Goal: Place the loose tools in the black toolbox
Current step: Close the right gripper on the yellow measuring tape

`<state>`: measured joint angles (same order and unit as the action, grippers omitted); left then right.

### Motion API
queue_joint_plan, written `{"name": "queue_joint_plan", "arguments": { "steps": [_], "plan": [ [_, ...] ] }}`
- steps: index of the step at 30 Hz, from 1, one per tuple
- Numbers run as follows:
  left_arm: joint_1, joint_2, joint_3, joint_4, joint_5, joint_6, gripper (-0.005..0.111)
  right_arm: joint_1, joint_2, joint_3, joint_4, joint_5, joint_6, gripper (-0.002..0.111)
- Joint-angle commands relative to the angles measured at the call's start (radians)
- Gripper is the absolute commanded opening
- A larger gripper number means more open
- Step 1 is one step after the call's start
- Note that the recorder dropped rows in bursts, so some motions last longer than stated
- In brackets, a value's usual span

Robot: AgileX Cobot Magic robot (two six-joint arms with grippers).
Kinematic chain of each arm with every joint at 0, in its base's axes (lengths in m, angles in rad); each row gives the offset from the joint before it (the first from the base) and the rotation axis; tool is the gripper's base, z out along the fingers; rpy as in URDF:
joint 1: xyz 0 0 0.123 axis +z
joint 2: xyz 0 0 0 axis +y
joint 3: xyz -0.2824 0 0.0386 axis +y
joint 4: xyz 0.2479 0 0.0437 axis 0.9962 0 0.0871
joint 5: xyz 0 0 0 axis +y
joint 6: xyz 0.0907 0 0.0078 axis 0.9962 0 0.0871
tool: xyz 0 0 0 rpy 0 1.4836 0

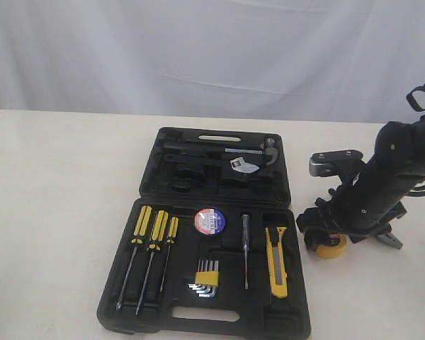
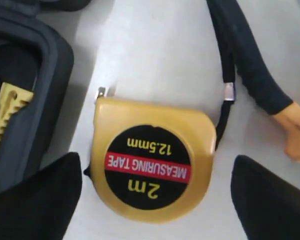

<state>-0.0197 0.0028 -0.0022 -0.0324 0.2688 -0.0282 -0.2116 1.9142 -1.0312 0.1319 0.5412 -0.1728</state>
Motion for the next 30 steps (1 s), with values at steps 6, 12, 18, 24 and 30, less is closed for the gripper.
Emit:
{"name": "queue_joint_plan", "arguments": {
  "steps": [6,12,18,24,30],
  "plan": [
    [-0.002,-0.003,0.002,-0.002,-0.001,-0.001,0.0,-0.004,0.024,-0.003,0.009,-0.015,-0.007,0.061],
    [-0.002,-0.003,0.002,0.0,-0.001,-0.001,0.0,-0.004,0.024,-0.003,0.009,-0.017,-0.007,0.038],
    [-0.002,-0.003,0.002,0.0,-0.001,-0.001,0.0,-0.004,-0.002,-0.025,0.049,0.007,-0.007,0.029],
    [-0.002,-0.003,0.002,0.0,-0.001,-0.001,0.0,-0.004,-0.068,-0.132,0.088,0.158,0.022,0.029],
    [-0.002,-0.003,0.002,0.008,-0.001,-0.001,0.0,0.001,-0.088,-0.207,0.226,0.197,0.022,0.029]
  ]
}}
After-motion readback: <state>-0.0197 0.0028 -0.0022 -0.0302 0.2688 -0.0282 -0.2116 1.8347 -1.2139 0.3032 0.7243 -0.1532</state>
